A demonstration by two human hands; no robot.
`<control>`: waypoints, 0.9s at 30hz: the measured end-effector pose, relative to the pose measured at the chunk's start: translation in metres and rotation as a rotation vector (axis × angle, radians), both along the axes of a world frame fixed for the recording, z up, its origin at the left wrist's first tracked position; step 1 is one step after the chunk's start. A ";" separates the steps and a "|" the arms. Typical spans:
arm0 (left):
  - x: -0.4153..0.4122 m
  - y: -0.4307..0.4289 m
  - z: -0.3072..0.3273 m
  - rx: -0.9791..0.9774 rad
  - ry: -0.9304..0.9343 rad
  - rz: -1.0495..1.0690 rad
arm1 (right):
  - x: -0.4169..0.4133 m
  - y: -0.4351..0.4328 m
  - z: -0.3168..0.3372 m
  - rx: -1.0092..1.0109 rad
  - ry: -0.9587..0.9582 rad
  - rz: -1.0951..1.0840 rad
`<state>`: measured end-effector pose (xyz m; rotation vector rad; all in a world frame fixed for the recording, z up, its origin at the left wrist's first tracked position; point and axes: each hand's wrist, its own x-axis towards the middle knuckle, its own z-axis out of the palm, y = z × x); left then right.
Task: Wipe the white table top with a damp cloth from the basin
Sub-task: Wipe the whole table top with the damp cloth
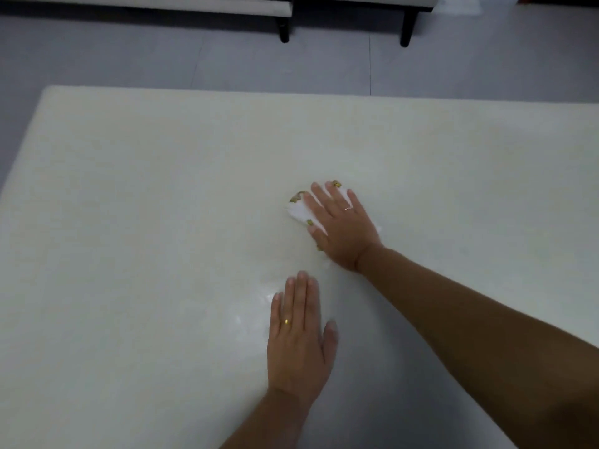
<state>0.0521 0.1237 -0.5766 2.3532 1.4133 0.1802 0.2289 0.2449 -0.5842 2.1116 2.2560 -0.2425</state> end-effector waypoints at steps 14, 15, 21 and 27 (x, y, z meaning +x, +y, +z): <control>0.042 0.077 -0.013 0.048 0.144 0.020 | 0.011 0.037 -0.005 0.039 -0.002 -0.184; 0.042 0.078 -0.012 0.045 0.136 0.019 | 0.026 0.041 -0.005 0.041 -0.020 -0.107; 0.043 0.079 -0.013 0.027 0.132 0.023 | 0.073 0.073 -0.008 0.007 0.023 -0.564; 0.042 0.079 -0.013 0.008 0.155 0.024 | 0.020 0.083 -0.006 -0.002 0.003 -0.264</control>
